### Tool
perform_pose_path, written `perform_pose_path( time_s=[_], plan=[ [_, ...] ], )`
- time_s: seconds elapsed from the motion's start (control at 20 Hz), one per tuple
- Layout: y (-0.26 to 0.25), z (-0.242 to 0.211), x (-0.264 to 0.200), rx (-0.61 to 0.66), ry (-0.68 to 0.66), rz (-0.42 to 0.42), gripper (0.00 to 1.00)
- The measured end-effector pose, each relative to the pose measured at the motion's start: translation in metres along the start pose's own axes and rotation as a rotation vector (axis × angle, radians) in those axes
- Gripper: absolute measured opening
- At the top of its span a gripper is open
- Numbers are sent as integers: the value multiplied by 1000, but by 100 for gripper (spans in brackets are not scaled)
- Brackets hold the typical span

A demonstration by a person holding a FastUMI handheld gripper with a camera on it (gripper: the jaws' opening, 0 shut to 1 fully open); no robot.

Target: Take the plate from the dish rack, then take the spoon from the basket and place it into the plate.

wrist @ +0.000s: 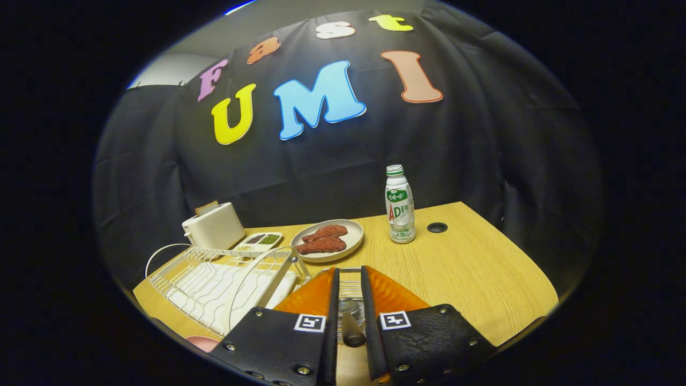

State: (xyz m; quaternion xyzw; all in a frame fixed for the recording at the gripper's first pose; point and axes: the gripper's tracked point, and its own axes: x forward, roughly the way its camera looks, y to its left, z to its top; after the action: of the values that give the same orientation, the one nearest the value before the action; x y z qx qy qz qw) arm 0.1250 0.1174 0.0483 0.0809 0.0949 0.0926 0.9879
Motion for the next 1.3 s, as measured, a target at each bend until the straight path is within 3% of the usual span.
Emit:
perform_pose_path(
  time_s=[0.2, 0.45, 0.7, 0.75, 1.3],
  plan=[
    [-5, -21, 0, 0, 29, -8, 22],
    [-7, -15, -4, 9, -50, -14, 21],
    [-1, -15, 4, 37, 26, -30, 16],
    [1, -11, 3, 35, 36, -28, 11],
    [22, 38, -13, -27, 55, -12, 11]
  ],
)
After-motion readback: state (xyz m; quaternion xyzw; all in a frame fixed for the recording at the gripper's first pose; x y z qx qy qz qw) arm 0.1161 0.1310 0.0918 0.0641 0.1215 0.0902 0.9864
